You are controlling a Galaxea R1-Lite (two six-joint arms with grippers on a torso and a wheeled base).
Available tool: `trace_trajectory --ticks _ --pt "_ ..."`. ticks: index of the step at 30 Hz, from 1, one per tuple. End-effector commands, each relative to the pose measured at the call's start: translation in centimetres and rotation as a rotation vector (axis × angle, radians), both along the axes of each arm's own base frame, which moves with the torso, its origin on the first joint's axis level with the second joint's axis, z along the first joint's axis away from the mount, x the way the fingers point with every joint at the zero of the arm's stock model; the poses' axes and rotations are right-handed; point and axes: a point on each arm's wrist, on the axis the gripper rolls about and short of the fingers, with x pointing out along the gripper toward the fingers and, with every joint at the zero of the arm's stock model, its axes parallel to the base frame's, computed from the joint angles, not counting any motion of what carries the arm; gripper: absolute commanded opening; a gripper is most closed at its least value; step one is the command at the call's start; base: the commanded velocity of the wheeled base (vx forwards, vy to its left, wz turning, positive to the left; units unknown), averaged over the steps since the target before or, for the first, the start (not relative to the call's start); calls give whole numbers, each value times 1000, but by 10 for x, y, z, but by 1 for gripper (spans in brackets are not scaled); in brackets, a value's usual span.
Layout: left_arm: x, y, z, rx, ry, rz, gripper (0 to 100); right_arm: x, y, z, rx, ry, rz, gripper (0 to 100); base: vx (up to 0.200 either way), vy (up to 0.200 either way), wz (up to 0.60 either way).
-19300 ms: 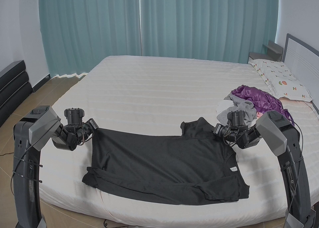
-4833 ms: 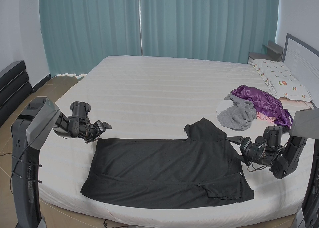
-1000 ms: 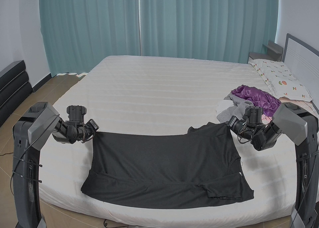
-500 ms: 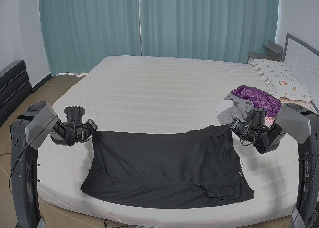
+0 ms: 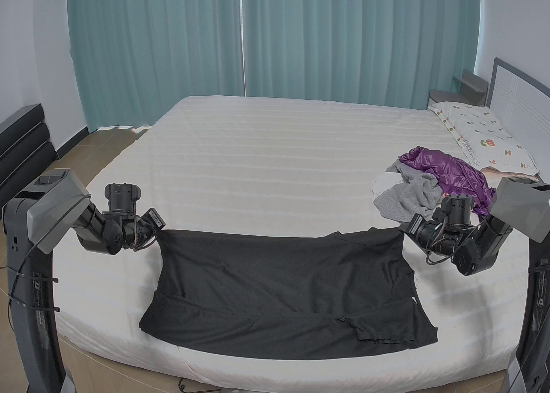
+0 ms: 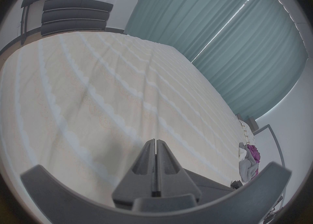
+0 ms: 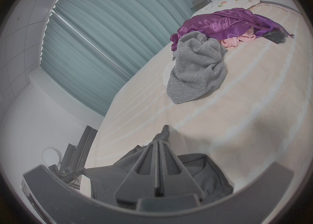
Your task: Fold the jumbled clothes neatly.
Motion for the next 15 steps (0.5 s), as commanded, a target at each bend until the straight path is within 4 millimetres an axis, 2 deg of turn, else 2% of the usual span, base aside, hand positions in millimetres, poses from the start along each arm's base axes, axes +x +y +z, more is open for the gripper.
trace_trajectory --ticks 1,4,9,10,15 --pt "-16 -3 19 6 -6 -13 0 -24 -4 11 9 -22 10 0 0 0 0" --pt "-25 -5 18 5 17 -16 0 -33 -13 13 10 -27 -9 0 0 0 0" --pt "-30 -5 12 5 29 -16 0 -48 -16 8 20 9 19 0 0 0 0" --pt "-38 -5 11 6 35 -17 0 -57 -15 3 21 24 27 0 0 0 0" --pt "-56 -6 9 6 46 -19 0 -73 -15 -5 15 53 46 0 0 0 0"
